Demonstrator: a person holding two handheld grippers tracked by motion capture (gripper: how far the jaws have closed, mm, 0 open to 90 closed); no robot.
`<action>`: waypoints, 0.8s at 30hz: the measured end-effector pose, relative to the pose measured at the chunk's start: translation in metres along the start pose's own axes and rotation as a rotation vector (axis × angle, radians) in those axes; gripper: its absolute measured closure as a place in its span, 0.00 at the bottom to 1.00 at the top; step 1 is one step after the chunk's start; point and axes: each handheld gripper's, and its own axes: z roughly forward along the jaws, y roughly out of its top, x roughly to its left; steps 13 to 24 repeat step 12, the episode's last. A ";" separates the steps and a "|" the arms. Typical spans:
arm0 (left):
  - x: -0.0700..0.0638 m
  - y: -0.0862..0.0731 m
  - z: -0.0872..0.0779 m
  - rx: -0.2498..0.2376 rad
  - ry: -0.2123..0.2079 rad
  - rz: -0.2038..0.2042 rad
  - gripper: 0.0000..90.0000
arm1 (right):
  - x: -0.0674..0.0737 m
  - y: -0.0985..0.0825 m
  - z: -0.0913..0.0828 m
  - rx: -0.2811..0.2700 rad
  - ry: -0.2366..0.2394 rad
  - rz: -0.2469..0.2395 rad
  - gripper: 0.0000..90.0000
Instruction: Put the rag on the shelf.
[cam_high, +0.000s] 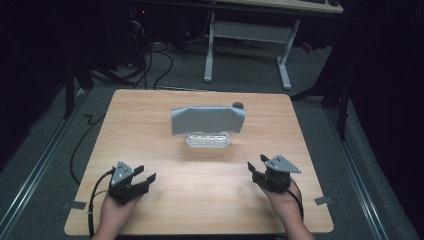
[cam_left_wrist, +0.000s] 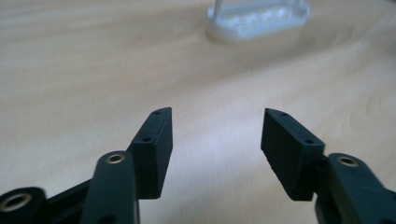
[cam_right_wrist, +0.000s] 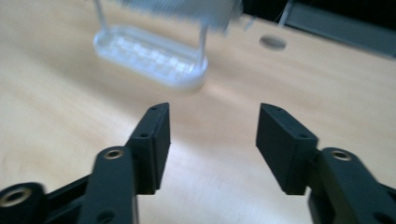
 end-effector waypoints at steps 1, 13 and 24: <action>-0.002 0.000 -0.001 0.045 0.000 0.025 0.48 | 0.006 -0.022 -0.007 0.011 -0.018 0.011 0.46; -0.004 -0.001 0.011 0.054 -0.077 -0.058 0.45 | 0.000 -0.044 -0.011 0.041 0.003 0.099 0.43; -0.004 -0.001 0.011 0.054 -0.077 -0.058 0.45 | 0.000 -0.044 -0.011 0.041 0.003 0.099 0.43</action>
